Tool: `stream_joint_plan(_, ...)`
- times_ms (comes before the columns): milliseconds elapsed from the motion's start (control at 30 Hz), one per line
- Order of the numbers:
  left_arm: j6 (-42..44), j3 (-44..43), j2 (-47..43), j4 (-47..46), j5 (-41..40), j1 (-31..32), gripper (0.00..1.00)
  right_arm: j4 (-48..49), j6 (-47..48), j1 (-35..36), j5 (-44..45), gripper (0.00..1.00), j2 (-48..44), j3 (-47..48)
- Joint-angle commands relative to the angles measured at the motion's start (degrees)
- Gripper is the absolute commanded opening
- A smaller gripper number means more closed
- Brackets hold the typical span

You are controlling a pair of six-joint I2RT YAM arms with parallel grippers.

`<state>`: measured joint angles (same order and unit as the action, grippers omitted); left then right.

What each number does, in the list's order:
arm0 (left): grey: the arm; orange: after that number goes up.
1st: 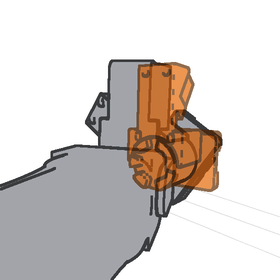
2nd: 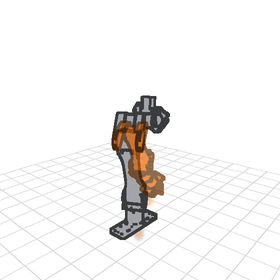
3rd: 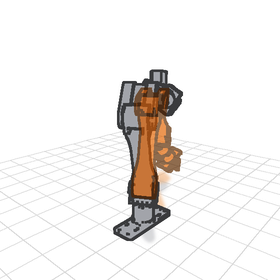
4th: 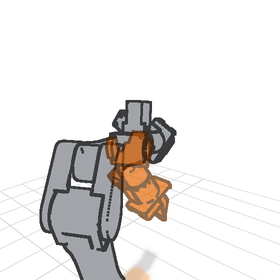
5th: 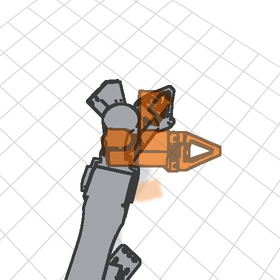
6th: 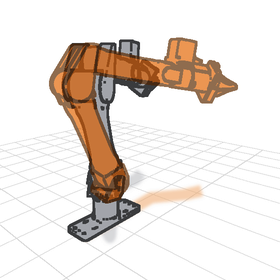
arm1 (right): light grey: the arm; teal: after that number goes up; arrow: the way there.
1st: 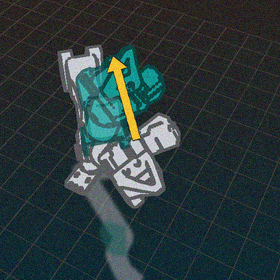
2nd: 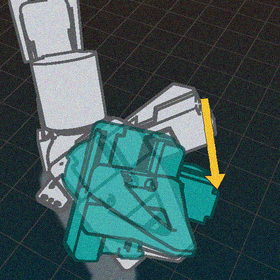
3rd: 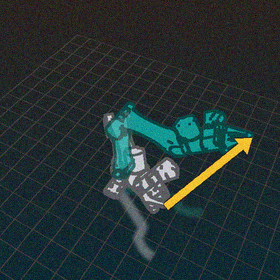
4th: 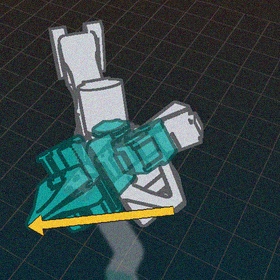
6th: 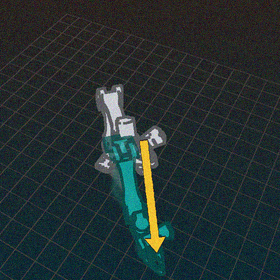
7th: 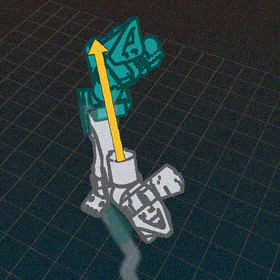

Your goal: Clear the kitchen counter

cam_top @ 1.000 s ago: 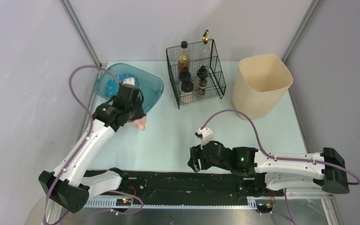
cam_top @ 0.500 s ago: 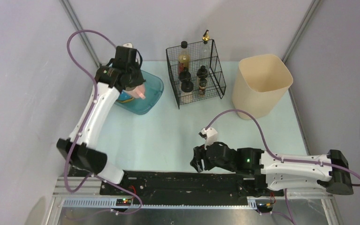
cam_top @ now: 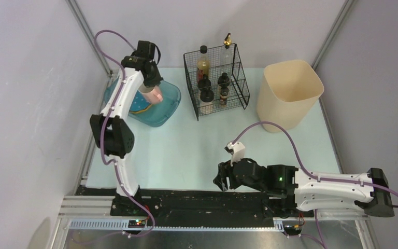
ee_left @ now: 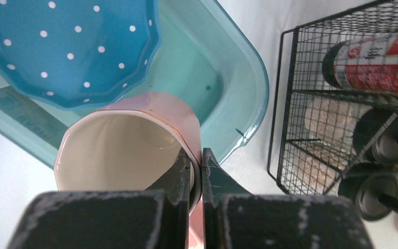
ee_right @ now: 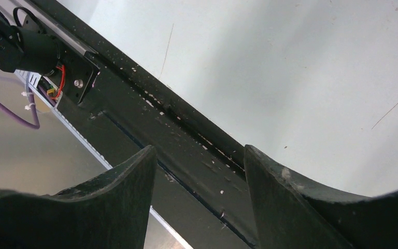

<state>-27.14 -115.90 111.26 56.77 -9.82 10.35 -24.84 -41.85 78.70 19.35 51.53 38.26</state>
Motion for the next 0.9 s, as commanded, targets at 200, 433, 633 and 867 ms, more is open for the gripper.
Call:
stream_joint_plan(200, -2.20, -6.03, 8.55, -2.64, -0.07, -0.83, 0.00, 2.09, 0.39, 0.34, 1.20, 0.67, 0.38, -1.11)
stream_joint_plan(433, -1.95, -6.31, 12.98, -3.03, -1.04, -0.85, 0.00, 3.32, 1.01, 0.30, 0.37, 0.67, 1.62, -1.60)
stream_joint_plan(633, -1.75, -5.86, 14.86, -3.36, -1.91, -0.86, 0.00, 4.18, 1.23, 0.32, 0.03, 0.67, 2.74, -1.77)
stream_joint_plan(867, -2.16, -3.42, 14.66, -3.79, -2.72, -0.82, 0.17, 4.31, 1.45, 0.15, -0.02, 0.67, 2.88, -1.70)
